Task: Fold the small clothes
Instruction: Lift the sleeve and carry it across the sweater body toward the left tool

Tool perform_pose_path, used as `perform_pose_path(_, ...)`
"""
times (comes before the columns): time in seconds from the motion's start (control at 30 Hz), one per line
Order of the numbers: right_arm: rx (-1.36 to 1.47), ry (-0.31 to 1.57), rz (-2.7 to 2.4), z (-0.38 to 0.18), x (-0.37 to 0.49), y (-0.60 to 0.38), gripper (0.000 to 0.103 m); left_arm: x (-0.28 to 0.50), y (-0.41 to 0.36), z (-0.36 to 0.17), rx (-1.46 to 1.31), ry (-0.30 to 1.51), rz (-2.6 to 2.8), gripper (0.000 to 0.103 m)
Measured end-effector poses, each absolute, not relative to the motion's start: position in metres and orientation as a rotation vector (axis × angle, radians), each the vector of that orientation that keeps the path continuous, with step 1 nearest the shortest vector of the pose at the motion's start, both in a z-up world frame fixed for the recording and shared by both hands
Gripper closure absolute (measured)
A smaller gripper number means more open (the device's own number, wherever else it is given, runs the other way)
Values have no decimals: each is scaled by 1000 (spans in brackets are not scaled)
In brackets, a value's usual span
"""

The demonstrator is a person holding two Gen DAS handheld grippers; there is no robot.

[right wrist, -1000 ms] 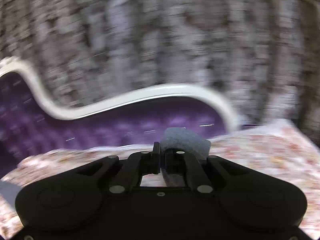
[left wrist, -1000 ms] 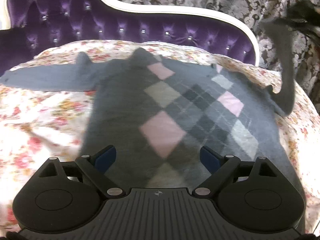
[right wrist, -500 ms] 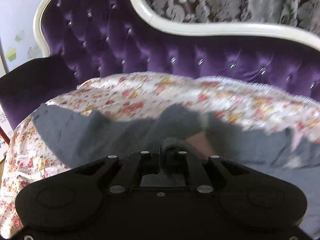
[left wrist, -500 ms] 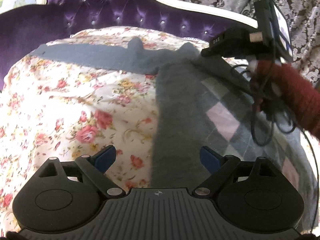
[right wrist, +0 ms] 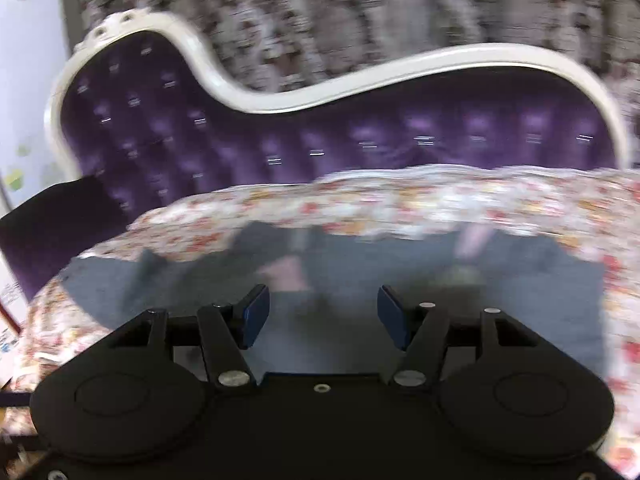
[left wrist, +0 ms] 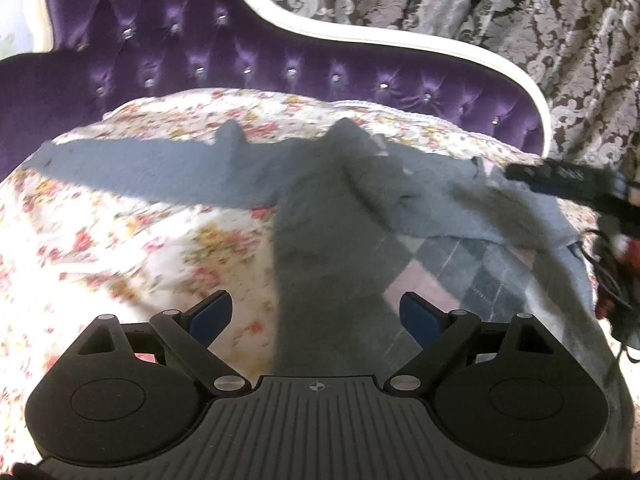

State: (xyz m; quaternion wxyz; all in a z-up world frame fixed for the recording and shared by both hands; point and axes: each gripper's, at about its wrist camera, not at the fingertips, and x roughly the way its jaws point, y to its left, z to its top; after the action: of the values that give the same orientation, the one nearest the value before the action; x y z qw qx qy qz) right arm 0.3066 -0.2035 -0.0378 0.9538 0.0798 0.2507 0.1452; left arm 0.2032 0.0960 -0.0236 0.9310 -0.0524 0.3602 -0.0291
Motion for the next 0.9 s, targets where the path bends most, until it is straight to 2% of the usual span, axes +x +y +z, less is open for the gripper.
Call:
perform_pose_path(0.3,305,554,18,-58,296,-317,39,200,58,-60,-71,820,-124,12)
perform_pose_path(0.5,397,609,48,-73,307,-331,43,187,52,-67,13,770,-105,11)
perform_pose_path(0.57,415,624,62,-78,311,-330,50,186,53,-67,8,764,-106,11)
perform_pose_path(0.67,428,669,73,-86,318,-326,72,185,54,-66,8,764,-106,11)
perform_pose_path(0.7,413,677,77,-87,319,-324,88,185,54,-67,7,764,-106,11)
perform_pose_path(0.9,215,688,-81,-81,313,-324,99,186,54,-67,7,762,-114,11)
